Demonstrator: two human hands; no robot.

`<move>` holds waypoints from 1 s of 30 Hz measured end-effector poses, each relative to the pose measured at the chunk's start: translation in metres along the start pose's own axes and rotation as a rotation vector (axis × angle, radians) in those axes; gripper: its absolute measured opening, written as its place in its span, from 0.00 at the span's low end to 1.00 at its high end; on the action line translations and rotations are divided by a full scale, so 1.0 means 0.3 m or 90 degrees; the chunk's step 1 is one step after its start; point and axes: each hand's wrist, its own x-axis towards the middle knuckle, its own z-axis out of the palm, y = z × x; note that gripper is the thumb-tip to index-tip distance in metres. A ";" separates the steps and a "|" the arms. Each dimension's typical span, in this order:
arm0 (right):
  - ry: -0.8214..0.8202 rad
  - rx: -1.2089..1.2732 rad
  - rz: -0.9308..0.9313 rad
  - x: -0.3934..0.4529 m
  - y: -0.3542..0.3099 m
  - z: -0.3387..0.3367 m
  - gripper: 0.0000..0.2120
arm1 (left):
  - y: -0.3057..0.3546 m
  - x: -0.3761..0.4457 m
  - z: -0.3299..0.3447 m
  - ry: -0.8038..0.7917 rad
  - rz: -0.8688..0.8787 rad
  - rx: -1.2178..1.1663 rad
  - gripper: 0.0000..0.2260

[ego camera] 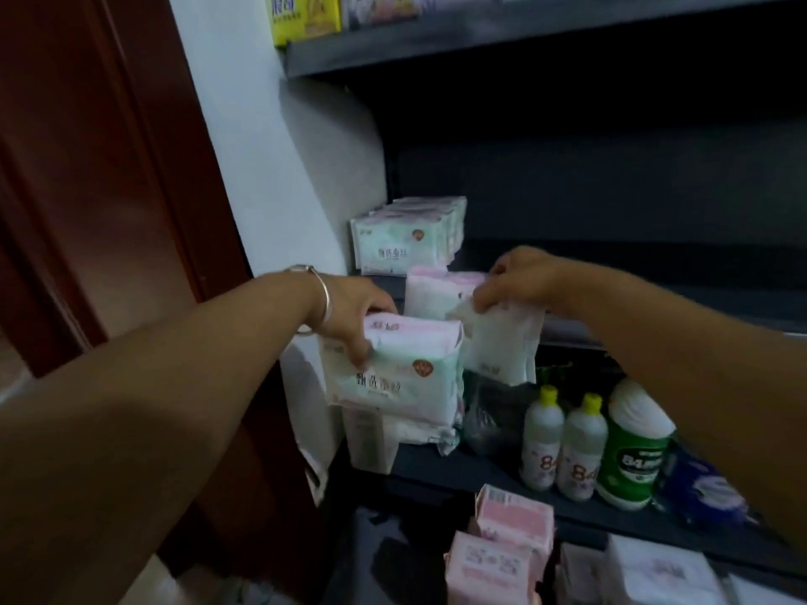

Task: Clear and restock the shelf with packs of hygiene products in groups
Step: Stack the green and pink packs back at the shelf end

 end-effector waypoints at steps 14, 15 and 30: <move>0.135 0.089 -0.028 0.038 -0.021 -0.199 0.10 | 0.039 0.067 -0.234 0.075 -0.039 0.026 0.23; 0.135 0.093 -0.027 0.043 -0.021 -0.213 0.10 | 0.037 0.071 -0.247 0.078 -0.042 0.025 0.22; 0.181 0.110 -0.010 0.192 -0.015 -0.220 0.11 | -0.081 0.241 -0.312 0.118 -0.033 0.034 0.25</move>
